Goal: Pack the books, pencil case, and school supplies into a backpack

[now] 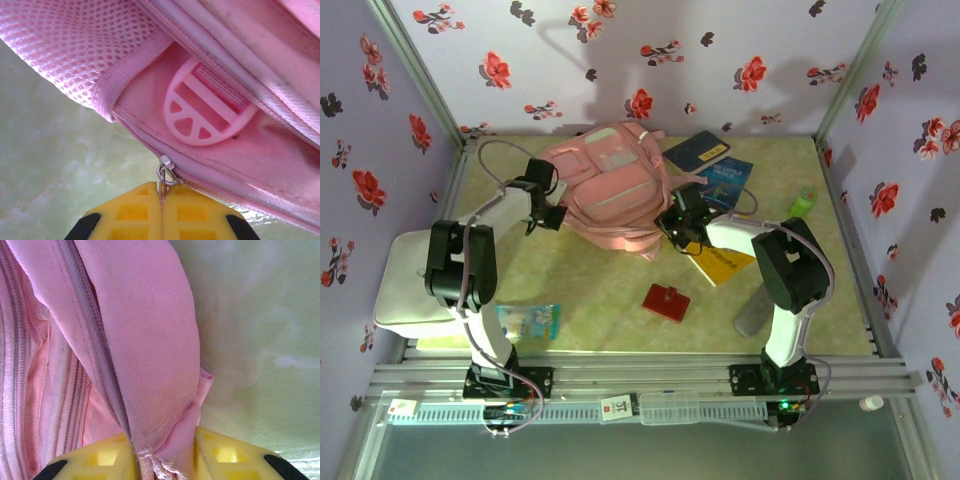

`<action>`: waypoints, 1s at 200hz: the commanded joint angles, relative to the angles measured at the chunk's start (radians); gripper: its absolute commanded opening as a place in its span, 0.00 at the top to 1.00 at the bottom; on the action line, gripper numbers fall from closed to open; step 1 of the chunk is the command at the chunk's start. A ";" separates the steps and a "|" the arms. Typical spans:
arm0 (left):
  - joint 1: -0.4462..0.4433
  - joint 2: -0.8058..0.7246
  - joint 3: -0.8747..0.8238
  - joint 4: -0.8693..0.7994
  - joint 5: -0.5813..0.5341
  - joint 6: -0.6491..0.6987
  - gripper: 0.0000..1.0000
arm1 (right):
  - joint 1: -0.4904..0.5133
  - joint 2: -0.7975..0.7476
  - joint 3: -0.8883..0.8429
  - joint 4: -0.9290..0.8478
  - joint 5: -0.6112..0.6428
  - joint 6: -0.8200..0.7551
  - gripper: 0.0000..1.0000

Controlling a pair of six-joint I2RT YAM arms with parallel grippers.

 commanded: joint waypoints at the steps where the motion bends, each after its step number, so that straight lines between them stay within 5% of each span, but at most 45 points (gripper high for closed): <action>1: 0.035 0.028 0.024 0.056 -0.140 -0.025 1.00 | -0.016 -0.030 -0.025 0.009 0.060 -0.016 0.70; 147: 0.137 -0.077 -0.028 0.096 -0.296 -0.267 0.99 | 0.179 0.082 0.122 0.170 -0.097 0.122 0.67; 200: 0.139 -0.139 -0.031 -0.035 -0.290 -0.437 0.51 | 0.185 -0.029 0.062 0.106 0.049 0.077 0.36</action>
